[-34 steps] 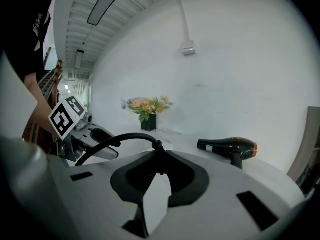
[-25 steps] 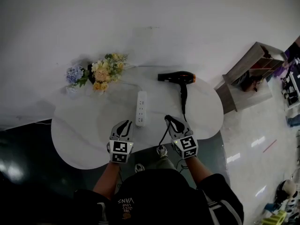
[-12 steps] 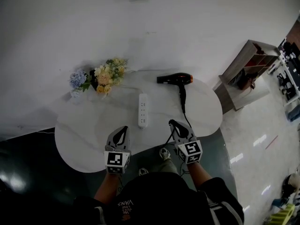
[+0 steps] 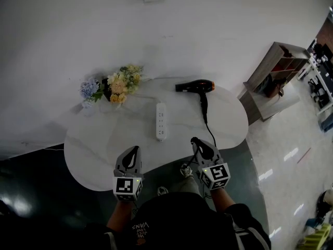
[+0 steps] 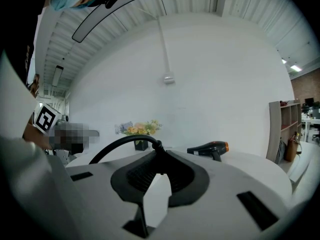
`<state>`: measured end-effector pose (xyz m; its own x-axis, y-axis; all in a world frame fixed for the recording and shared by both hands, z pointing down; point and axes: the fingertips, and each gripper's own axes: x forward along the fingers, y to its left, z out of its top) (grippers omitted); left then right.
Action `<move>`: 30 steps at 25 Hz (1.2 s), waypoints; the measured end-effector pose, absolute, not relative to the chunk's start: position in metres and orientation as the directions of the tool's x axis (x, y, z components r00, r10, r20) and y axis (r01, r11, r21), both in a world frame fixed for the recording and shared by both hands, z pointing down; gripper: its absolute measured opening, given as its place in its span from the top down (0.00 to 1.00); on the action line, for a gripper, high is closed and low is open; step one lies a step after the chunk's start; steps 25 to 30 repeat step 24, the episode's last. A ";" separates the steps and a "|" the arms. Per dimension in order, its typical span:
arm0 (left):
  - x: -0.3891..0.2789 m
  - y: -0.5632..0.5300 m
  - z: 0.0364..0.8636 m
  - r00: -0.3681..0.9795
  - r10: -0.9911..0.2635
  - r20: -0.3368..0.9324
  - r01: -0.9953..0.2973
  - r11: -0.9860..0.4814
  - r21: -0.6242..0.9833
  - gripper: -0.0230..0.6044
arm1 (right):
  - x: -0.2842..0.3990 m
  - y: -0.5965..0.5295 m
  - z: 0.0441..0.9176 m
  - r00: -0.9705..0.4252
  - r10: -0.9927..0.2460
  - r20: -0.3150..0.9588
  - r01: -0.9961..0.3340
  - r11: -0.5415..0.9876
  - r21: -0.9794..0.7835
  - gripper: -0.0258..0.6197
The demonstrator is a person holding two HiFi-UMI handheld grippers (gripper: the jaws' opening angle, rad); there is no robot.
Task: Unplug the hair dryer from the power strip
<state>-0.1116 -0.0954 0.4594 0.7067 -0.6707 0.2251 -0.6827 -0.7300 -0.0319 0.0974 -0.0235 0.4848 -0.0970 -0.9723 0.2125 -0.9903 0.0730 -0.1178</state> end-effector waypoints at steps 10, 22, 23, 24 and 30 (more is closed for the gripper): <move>-0.116 -0.079 0.458 0.696 -0.687 0.209 -0.699 -0.715 -0.018 0.93 | 0.086 -0.009 0.477 -0.114 -0.974 0.198 -0.984 0.083 -0.158 0.85; -0.107 -0.073 0.459 0.710 -0.677 0.196 -0.690 -0.724 -0.003 0.93 | 0.086 -0.008 0.479 -0.133 -0.972 0.196 -0.978 0.096 -0.187 0.85; -0.107 -0.074 0.457 0.710 -0.678 0.192 -0.691 -0.723 0.001 0.93 | 0.086 -0.009 0.479 -0.135 -0.972 0.193 -0.977 0.098 -0.190 0.85; -0.106 -0.074 0.456 0.710 -0.679 0.187 -0.692 -0.722 0.004 0.93 | 0.086 -0.010 0.478 -0.137 -0.972 0.190 -0.976 0.100 -0.192 0.85; -0.106 -0.074 0.456 0.710 -0.679 0.187 -0.692 -0.722 0.004 0.93 | 0.086 -0.010 0.478 -0.137 -0.972 0.190 -0.976 0.100 -0.192 0.85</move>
